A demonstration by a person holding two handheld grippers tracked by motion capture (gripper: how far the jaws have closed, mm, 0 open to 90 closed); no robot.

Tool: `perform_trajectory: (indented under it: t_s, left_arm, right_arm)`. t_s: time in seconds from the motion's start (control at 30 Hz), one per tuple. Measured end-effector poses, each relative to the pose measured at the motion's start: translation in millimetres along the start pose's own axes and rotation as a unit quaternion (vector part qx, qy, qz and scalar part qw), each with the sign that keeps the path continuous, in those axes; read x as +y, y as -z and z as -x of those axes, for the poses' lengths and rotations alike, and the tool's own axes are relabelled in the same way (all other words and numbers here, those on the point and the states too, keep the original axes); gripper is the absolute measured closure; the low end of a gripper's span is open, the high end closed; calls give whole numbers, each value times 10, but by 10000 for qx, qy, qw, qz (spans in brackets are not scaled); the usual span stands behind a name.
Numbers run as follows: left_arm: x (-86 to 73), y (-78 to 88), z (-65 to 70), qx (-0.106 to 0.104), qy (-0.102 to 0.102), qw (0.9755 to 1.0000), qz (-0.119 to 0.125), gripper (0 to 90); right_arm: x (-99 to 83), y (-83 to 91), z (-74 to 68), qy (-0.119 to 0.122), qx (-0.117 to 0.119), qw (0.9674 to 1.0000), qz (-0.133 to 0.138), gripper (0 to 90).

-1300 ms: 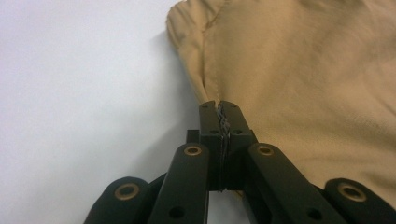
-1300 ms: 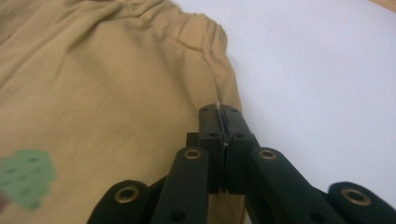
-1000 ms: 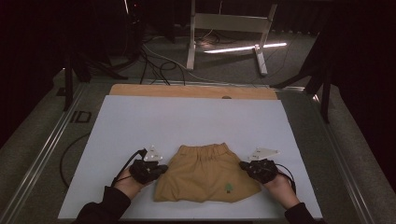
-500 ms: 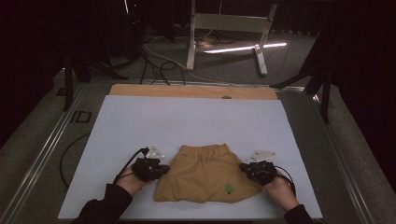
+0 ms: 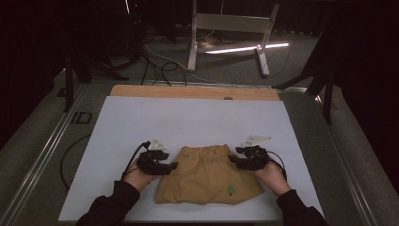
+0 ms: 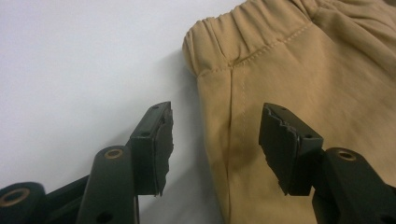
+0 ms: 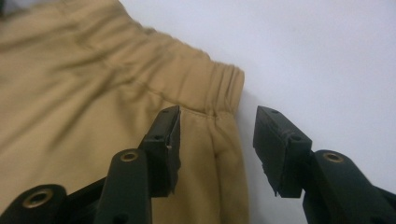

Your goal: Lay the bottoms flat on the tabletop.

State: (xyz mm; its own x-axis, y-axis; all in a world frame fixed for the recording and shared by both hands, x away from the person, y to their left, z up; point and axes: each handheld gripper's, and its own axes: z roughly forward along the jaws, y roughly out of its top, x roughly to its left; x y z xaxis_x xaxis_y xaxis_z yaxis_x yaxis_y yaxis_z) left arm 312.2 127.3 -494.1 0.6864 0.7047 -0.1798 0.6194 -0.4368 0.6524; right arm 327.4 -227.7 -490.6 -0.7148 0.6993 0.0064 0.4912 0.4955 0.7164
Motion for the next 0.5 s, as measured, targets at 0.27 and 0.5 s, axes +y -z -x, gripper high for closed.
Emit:
perform_trajectory:
  t_s: [0.27, 0.5]
  left_arm:
    - [17, -227, -30, -119, 115, 9994, -291, 509]
    - [31, -216, 37, -65, -87, 9997, -213, 860]
  right_arm:
    - [-63, -205, 19, -14, 81, 9993, -372, 697]
    - [-67, -190, 9, 78, -25, 9992, -393, 862]
